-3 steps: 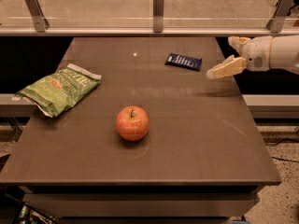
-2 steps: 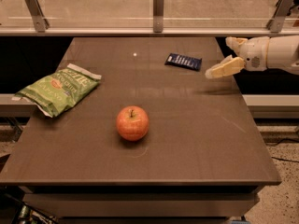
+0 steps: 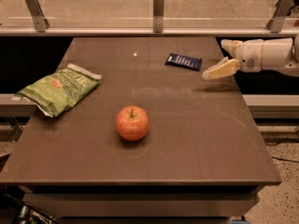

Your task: Pick rxbar blueberry

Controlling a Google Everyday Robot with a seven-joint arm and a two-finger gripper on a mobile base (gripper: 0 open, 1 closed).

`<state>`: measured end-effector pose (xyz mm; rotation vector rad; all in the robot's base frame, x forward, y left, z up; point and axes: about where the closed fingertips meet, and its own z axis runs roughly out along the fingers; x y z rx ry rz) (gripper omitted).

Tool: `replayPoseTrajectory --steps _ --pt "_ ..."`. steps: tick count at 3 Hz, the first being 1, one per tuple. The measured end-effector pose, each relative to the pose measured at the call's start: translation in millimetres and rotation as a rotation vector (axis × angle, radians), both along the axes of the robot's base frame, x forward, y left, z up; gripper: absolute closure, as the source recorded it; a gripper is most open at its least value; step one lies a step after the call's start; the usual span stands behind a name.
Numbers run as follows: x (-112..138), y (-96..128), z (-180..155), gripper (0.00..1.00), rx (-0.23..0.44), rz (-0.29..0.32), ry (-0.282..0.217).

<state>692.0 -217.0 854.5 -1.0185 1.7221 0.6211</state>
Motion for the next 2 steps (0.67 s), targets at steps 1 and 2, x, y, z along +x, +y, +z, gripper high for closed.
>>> replayPoseTrajectory --steps 1,2 --pt "5.2 3.8 -5.6 0.0 0.015 0.012 0.003" --pt "10.2 9.7 -12.1 0.0 0.029 0.028 0.008"
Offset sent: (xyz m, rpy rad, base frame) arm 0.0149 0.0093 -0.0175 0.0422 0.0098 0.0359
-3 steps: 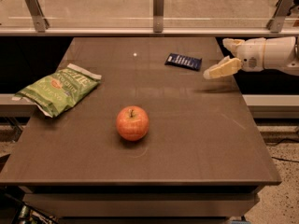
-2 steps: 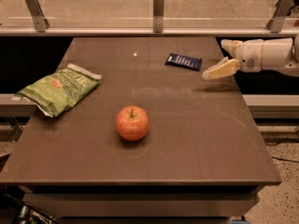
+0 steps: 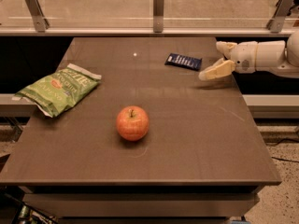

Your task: Pick rxbar blueberry

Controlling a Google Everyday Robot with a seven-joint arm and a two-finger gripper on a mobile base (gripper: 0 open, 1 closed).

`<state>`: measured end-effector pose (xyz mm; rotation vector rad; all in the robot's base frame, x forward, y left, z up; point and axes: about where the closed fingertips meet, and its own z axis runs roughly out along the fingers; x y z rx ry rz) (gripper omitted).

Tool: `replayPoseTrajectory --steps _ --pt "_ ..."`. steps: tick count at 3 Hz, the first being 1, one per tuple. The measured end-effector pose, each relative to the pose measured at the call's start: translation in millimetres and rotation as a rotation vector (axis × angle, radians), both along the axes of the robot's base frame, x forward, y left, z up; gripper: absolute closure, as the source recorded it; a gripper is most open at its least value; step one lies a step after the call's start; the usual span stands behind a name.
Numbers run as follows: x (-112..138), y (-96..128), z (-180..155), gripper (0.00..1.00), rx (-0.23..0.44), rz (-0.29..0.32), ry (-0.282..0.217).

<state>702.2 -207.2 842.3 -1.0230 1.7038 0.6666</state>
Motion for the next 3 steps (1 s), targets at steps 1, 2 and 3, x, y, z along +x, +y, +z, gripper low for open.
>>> replayPoseTrajectory --steps 1,2,3 --pt "4 7 -5 0.0 0.005 0.016 0.006" --pt "9 15 -7 0.0 0.006 0.033 0.01" --pt "12 26 -9 0.0 -0.003 0.053 0.015"
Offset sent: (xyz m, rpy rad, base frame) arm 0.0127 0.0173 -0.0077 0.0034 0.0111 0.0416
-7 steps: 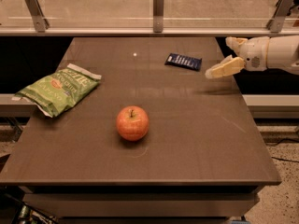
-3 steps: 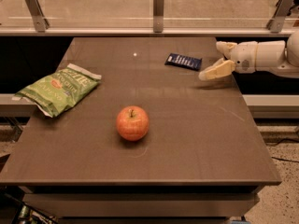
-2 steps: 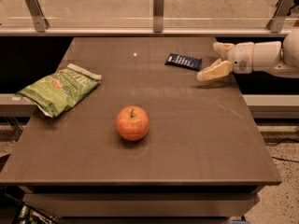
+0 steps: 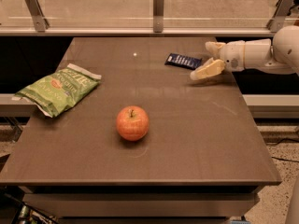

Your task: Pick rxbar blueberry

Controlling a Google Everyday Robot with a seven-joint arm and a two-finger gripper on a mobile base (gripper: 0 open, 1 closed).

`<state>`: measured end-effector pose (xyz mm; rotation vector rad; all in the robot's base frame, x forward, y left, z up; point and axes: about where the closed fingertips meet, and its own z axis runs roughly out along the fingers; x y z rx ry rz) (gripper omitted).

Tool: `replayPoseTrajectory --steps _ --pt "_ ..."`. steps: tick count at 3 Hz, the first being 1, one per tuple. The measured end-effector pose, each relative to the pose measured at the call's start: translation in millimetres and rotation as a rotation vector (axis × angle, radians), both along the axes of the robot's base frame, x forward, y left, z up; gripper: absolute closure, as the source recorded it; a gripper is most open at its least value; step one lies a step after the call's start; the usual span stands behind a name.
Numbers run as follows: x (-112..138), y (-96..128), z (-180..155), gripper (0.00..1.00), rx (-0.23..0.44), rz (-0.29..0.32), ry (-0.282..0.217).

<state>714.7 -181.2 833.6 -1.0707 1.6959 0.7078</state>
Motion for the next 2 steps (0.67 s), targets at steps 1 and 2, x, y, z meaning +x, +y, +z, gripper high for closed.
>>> replayPoseTrajectory --steps 1,2 --pt "5 11 -2 0.0 -0.005 0.02 0.006" --pt "20 38 -10 0.0 -0.003 0.062 0.019"
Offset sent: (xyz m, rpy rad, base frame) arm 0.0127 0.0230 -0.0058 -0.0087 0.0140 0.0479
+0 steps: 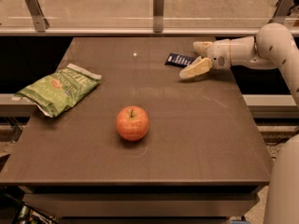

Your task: Pick rxbar blueberry

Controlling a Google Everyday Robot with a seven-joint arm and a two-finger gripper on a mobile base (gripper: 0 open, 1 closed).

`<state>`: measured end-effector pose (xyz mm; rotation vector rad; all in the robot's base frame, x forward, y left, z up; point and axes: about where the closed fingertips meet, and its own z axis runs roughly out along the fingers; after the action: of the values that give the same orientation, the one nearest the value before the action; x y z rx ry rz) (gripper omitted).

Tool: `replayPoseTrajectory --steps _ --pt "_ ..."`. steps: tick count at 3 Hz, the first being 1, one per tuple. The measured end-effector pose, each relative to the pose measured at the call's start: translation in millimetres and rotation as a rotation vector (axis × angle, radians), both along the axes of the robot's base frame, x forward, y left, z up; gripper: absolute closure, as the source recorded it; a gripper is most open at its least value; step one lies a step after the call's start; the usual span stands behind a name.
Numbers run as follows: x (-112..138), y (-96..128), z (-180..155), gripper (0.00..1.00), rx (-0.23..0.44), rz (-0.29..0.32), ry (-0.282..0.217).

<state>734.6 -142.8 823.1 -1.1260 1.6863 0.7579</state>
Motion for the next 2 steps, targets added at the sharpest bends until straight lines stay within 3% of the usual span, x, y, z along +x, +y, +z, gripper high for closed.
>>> replayPoseTrajectory --steps 1,2 --pt "4.8 7.2 0.2 0.0 -0.002 0.011 0.001" --pt "8.7 12.6 -2.8 0.18 -0.008 0.013 0.014"
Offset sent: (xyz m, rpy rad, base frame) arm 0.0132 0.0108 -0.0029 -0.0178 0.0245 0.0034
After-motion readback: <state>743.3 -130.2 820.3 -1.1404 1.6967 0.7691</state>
